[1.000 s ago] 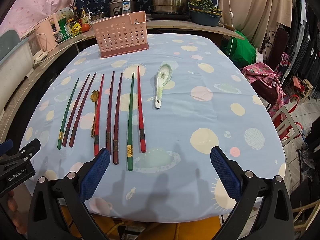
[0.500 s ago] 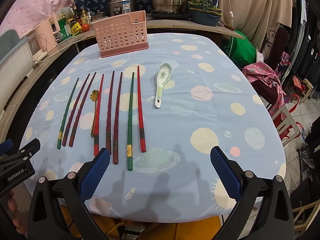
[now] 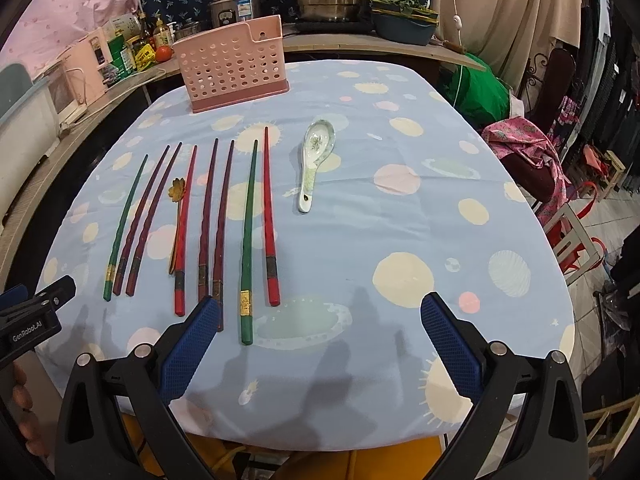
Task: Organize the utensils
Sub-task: 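Grasp the green chopstick with the left tool while the right tool grasps the white ceramic spoon, then lift the green chopstick with the left tool while the right tool carries the white spoon to the pink basket, then open the left tool over the pink basket while the right tool releases the white spoon into it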
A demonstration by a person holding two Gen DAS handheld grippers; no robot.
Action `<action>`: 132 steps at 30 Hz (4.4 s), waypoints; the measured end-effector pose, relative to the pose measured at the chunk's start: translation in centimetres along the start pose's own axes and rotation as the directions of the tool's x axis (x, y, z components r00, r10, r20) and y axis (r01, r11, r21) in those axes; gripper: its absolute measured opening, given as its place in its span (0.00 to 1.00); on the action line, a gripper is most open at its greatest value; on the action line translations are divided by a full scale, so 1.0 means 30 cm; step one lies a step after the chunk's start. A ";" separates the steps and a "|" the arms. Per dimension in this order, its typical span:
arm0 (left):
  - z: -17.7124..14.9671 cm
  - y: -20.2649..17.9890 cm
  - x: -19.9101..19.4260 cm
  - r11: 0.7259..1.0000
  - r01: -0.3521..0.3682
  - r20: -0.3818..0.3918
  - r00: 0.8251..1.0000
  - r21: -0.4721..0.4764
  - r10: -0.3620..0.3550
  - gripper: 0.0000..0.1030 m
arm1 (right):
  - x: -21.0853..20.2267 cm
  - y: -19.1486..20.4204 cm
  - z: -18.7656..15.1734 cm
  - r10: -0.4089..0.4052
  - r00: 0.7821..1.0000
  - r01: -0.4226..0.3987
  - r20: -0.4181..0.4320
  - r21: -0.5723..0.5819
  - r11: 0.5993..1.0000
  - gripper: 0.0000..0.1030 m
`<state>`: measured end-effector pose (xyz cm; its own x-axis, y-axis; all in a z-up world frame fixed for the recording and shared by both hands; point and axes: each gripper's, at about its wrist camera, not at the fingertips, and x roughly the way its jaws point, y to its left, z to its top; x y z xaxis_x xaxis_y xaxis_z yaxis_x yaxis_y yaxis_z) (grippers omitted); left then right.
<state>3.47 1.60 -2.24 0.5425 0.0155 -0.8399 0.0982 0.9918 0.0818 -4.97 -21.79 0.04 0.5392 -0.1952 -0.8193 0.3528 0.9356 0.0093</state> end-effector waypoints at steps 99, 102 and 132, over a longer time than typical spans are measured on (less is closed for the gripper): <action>0.922 0.037 -0.257 0.955 0.277 0.358 0.906 -0.102 -0.225 0.06 | 0.065 -0.031 0.941 0.304 0.925 -0.332 0.227 0.094 0.939 0.06; 1.034 0.024 -0.293 0.953 0.286 0.411 0.884 -0.098 -0.223 0.07 | 0.095 -0.010 1.052 0.351 0.900 -0.387 0.258 0.102 0.916 0.06; 1.317 -0.128 0.112 0.949 0.302 0.355 0.901 -0.095 -0.251 0.16 | 0.538 0.067 1.245 0.354 0.910 -0.391 0.214 0.166 0.905 0.19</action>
<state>37.87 -7.17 15.81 0.7599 -0.2798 -0.5867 0.1773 0.9576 -0.2270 33.01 -34.03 8.26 0.7792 0.0911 -0.6201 0.2351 0.8746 0.4239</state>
